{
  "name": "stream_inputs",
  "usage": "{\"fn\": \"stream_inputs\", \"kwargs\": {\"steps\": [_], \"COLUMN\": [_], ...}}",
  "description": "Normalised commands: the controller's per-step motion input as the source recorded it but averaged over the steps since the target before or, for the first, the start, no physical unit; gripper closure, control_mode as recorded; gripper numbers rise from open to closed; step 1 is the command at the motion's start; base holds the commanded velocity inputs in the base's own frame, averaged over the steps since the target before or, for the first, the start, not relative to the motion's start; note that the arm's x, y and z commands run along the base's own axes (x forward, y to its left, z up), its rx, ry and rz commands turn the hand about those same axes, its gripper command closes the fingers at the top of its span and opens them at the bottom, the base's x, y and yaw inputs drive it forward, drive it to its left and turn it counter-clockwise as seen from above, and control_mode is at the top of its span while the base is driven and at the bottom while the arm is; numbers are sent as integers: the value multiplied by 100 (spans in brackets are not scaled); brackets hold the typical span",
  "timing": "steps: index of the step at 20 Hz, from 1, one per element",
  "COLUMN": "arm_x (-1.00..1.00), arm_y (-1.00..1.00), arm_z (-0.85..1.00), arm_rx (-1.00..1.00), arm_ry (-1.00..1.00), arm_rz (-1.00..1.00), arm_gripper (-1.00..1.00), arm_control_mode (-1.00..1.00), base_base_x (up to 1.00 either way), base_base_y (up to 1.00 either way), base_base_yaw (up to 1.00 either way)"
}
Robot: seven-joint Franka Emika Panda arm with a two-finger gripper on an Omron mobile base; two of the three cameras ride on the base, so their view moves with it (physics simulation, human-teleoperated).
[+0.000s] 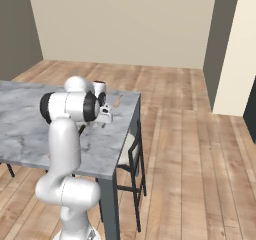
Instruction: Pick up the metallic utensils from the counter and place them in the open drawer. Make sure not to pick up any wooden utensils.
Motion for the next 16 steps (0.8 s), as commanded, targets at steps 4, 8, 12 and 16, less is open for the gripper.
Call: {"fn": "stream_inputs", "kwargs": {"steps": [4, 8, 12, 16], "arm_x": [11, 2, 0, 0], "arm_y": [0, 0, 0, 4], "arm_z": [-8, 0, 0, 0], "arm_rx": [17, 0, -9, -15], "arm_ry": [-41, -18, 0, 0], "arm_rz": [7, 2, 0, 0], "arm_gripper": [-100, -100, -100, -100], "arm_control_mode": [-100, -100, -100, -100], "base_base_x": [0, 0, 0, 0], "base_base_y": [0, 0, 0, 0], "base_base_yaw": [0, 0, 0, 0]}}
